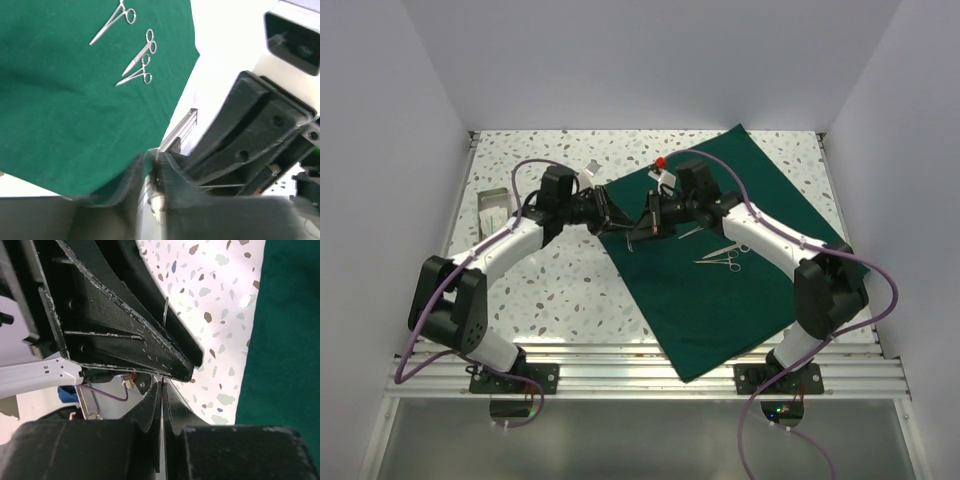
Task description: Prepare the surgical pack
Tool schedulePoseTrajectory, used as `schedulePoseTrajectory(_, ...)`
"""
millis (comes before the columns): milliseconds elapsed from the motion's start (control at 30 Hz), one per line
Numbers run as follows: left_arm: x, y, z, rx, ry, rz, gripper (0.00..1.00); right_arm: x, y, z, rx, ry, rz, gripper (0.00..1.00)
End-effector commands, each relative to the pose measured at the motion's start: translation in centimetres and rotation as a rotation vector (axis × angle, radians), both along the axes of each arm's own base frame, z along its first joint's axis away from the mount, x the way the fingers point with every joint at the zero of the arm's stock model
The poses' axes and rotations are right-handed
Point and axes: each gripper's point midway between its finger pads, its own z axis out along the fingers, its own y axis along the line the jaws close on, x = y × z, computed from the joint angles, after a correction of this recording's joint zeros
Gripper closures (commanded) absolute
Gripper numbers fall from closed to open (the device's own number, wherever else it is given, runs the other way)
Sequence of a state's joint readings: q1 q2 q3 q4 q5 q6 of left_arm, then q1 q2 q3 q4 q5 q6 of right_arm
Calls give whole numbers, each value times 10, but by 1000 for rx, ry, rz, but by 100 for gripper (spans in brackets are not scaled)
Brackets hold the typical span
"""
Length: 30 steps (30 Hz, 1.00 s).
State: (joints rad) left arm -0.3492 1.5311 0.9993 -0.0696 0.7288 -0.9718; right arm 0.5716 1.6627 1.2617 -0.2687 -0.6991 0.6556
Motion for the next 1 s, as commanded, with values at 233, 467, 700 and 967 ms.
schedulePoseTrajectory(233,51,98,-36,420,4,125,100,13,-48,-39,-385,36,-130,53)
schedulePoseTrajectory(467,98,285,-54,1033,15,342,100,11,-100,-69,-541,132,-220,52)
schedulePoseTrajectory(700,107,372,-95,1179,211,421,100,7,-121,-76,-548,178,-254,52)
schedulePoseTrajectory(967,106,392,-117,1257,301,414,100,7,-138,-79,-549,200,-287,51)
